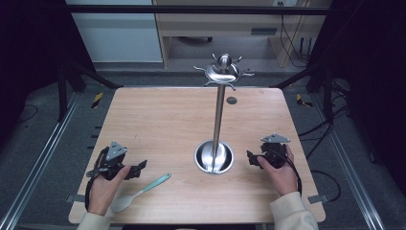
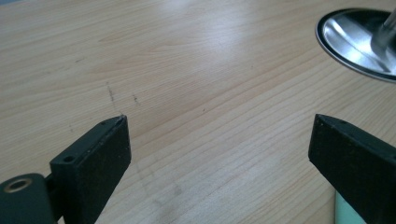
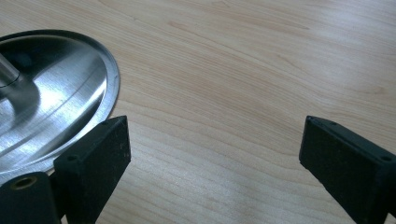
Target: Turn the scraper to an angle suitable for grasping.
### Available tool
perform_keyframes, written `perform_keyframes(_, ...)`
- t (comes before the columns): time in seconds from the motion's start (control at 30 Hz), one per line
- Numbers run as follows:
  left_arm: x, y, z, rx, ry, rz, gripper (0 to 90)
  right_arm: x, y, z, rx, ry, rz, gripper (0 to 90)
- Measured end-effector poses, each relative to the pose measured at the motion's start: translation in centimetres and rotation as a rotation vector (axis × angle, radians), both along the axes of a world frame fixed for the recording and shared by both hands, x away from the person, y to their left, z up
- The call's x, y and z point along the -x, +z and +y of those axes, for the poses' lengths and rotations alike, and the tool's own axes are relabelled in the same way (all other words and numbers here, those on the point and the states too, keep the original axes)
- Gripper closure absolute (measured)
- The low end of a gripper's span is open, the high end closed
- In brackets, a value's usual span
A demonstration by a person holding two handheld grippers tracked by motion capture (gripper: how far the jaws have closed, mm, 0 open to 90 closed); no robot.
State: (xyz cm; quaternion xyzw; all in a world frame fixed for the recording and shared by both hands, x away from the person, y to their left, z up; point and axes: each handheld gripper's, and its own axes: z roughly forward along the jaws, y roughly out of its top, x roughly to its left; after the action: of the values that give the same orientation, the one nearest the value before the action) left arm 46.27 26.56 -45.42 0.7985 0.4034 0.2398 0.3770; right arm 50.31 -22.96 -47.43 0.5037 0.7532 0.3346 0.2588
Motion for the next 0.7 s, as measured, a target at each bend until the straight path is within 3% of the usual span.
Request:
perform_keyframes(0.03,0.0,0.0,0.0,0.0,0.0,0.0,5.6,-0.1,-0.1,-0.2,-0.005,-0.001,0.001,9.3)
perform_keyframes(0.1,0.0,0.4,-0.9,-0.043,-0.028,0.006,5.5,-0.1,-0.1,-0.2,-0.007,-0.006,0.002,9.3)
perform_keyframes(0.13,-0.3,0.9,-1.9,-0.063,-0.071,0.025,6.0,-0.1,-0.1,-0.5,-0.009,-0.005,0.0,9.3)
perform_keyframes(0.27,-0.9,1.6,-3.4,-0.086,-0.111,0.053,9.3,0.0,-0.1,-0.8,-0.009,-0.019,0.0,9.3)
perform_keyframes(0.3,-1.5,1.7,-4.5,-0.117,-0.139,0.106,11.1,0.1,0.1,-0.8,-0.02,-0.019,-0.004,9.4)
perform_keyframes(0.33,-1.5,1.7,-4.5,-0.117,-0.139,0.106,15.4,0.1,0.1,-0.8,-0.02,-0.019,-0.004,9.4)
perform_keyframes(0.37,-1.7,1.6,-5.0,-0.139,-0.149,0.132,23.3,0.1,0.1,-0.7,-0.015,-0.018,-0.007,9.4)
perform_keyframes(0.43,-1.5,1.5,-5.7,-0.183,-0.175,0.132,36.1,0.1,0.1,-0.5,-0.014,-0.016,-0.004,9.4)
perform_keyframes(0.5,-0.8,1.2,-6.1,-0.167,-0.199,0.13,45.7,0.1,0.1,-0.4,-0.006,-0.015,-0.006,9.5)
perform_keyframes(0.53,0.0,0.9,-6.6,-0.201,-0.235,0.132,50.9,0.1,0.0,-0.2,0.005,-0.014,0.002,9.6)
perform_keyframes(0.57,0.0,0.9,-6.6,-0.201,-0.235,0.132,53.4,0.1,0.0,-0.2,0.005,-0.014,0.002,9.6)
perform_keyframes(0.6,0.3,0.8,-6.8,-0.234,-0.242,0.126,58.1,0.0,-0.1,-0.1,0.01,-0.014,0.002,9.7)
perform_keyframes(0.7,1.0,0.7,-6.8,-0.221,-0.25,0.133,71.8,0.0,-0.1,0.1,0.018,-0.011,0.003,9.8)
